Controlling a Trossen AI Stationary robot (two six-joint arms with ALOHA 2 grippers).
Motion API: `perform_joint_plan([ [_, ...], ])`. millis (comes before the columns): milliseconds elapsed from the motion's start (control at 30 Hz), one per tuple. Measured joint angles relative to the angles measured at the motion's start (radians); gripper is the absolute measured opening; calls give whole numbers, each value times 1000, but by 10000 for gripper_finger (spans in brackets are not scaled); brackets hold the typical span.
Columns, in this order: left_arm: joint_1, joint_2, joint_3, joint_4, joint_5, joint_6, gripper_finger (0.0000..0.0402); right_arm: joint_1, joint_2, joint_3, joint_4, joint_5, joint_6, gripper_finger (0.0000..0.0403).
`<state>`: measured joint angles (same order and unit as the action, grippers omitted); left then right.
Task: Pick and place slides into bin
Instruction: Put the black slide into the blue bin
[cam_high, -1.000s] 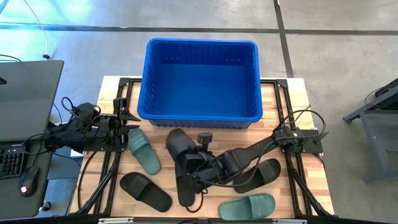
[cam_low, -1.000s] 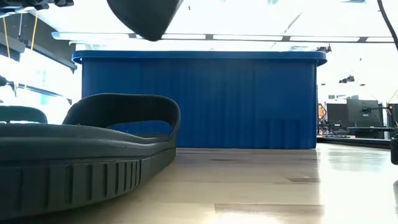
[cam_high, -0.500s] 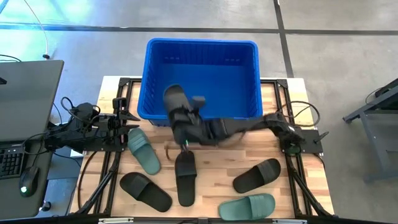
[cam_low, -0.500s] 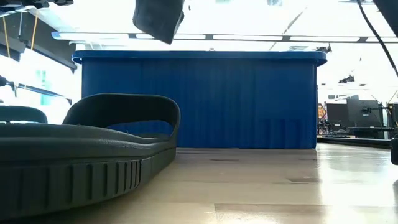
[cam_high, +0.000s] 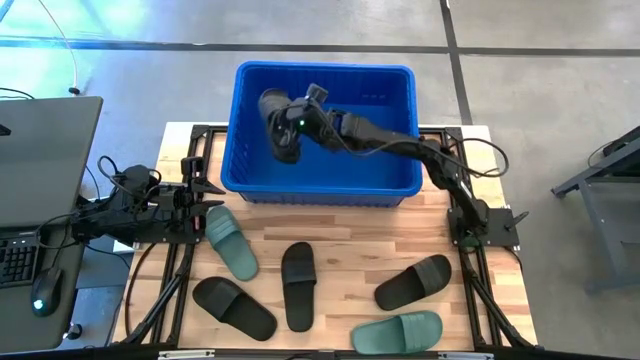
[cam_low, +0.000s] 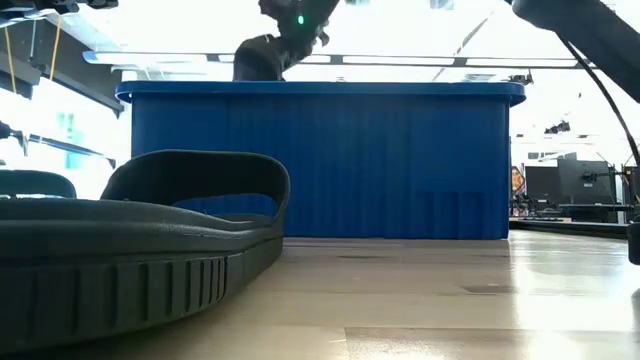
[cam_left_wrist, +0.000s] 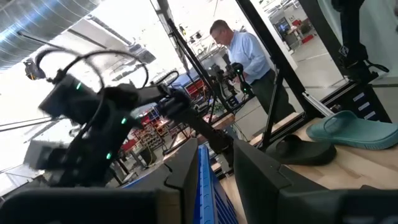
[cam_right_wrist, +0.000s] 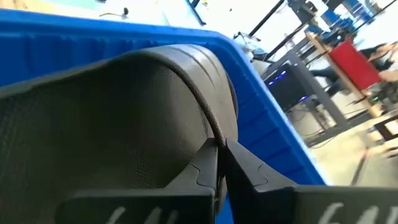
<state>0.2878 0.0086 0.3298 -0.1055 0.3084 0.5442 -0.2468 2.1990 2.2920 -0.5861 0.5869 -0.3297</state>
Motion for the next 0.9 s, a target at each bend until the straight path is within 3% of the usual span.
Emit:
perform_joint_plan([
  [167, 0, 0, 0, 0, 0, 0, 90, -62, 0, -129, 145, -72, 13, 0],
  [433, 0, 0, 0, -1, 0, 0, 90, -81, 0, -376, 476, -16, -71, 0],
  [633, 0, 0, 0, -1, 0, 0, 90, -94, 1, -522, 595, 7, -102, 0],
  [900, 0, 0, 0, -1, -6, 0, 90, -134, 1, -576, 606, -100, -68, 0],
])
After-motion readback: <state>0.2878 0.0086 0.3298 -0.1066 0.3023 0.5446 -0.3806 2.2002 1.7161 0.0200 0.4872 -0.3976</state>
